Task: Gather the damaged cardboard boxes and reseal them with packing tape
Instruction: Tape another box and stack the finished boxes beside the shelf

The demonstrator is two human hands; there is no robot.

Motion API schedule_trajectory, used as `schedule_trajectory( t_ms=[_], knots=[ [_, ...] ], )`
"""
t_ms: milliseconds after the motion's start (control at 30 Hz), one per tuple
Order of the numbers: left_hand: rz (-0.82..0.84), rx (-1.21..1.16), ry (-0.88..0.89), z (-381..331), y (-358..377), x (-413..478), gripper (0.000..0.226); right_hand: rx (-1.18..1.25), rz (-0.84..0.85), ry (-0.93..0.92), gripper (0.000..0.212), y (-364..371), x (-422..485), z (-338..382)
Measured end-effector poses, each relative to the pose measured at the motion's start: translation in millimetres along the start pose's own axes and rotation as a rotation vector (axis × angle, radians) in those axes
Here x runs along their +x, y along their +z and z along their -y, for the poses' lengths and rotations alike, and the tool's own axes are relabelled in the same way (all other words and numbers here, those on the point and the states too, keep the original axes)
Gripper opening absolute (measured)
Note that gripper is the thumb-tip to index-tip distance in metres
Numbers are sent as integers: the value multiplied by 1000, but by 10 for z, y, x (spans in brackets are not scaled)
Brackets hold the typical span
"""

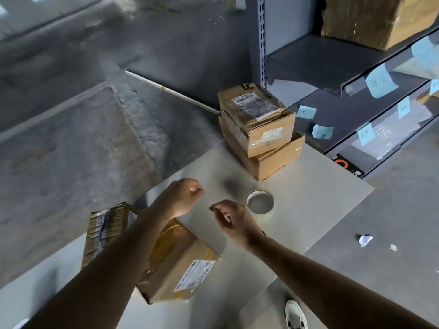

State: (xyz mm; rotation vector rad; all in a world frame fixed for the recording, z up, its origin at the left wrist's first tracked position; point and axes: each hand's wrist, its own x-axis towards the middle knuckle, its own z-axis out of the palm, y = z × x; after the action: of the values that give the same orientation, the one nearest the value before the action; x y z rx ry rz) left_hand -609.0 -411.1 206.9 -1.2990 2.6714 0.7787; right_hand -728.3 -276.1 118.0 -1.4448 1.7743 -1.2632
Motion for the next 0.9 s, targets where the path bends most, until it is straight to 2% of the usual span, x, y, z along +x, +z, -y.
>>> schedule_trajectory(
  t_ms=[133, 300, 433, 567, 700, 900],
  knots=[
    [-39, 31, -87, 204, -41, -319, 32, 134, 33, -35, 26, 225, -69, 300],
    [-103, -12, -169, 413, 71, -527, 38, 215, 116, 13, 40, 372, -178, 462],
    [-154, -106, -197, 462, 181, -567, 42, 312, 182, 46, 33, 488, -262, 532],
    [-174, -120, -170, 494, 200, -580, 37, 280, 176, 47, 22, 547, -312, 517],
    [-198, -135, -156, 464, 238, -586, 42, 247, 202, 66, 25, 547, -365, 511],
    [-193, -101, -139, 456, 258, -607, 43, 91, 458, 266, 45, 366, -335, 595]
  ],
)
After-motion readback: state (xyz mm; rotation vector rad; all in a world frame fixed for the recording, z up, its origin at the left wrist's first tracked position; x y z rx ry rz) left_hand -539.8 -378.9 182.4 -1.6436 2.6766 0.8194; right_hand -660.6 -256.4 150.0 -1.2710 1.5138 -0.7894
